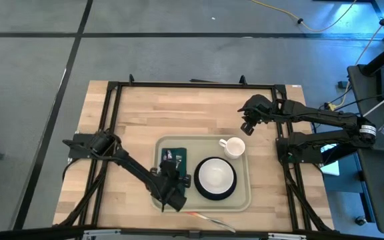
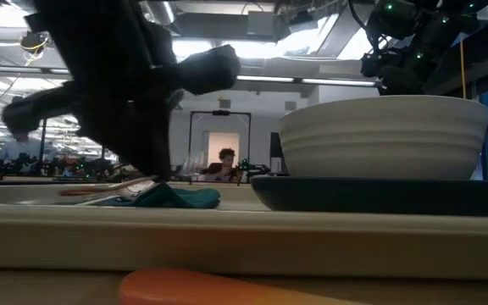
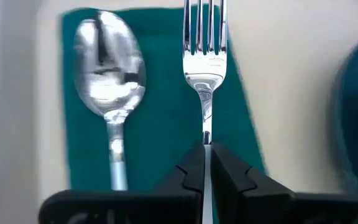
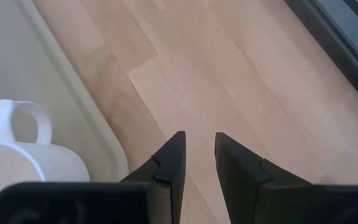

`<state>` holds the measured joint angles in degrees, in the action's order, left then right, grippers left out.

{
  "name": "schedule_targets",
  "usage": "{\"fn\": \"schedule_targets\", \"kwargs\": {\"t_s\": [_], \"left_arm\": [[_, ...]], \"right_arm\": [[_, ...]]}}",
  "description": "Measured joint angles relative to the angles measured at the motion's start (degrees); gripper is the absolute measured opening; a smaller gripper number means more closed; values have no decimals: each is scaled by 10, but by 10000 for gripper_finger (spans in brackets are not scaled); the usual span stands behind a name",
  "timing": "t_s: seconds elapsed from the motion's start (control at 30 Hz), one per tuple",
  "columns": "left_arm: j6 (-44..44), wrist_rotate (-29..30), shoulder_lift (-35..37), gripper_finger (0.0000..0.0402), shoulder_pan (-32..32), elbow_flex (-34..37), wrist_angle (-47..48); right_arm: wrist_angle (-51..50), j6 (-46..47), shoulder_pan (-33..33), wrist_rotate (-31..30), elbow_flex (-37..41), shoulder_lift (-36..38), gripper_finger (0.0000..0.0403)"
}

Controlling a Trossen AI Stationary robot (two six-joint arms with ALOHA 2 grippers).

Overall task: Set up tray
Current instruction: Put the orange fork on the green napkin

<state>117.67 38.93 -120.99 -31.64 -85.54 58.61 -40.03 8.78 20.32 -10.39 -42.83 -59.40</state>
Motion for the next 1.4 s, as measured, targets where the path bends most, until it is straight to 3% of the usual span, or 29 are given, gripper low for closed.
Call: {"fn": "schedule_targets", "kwargs": {"t_s": [0.53, 1.4], "left_arm": [[70, -29, 0, 9, 0, 46, -20], [76, -50, 2, 14, 11, 46, -46]], "right_arm": [[0, -1, 0, 0, 0, 0, 90], [-2, -15, 0, -1, 0, 0, 90]]}}
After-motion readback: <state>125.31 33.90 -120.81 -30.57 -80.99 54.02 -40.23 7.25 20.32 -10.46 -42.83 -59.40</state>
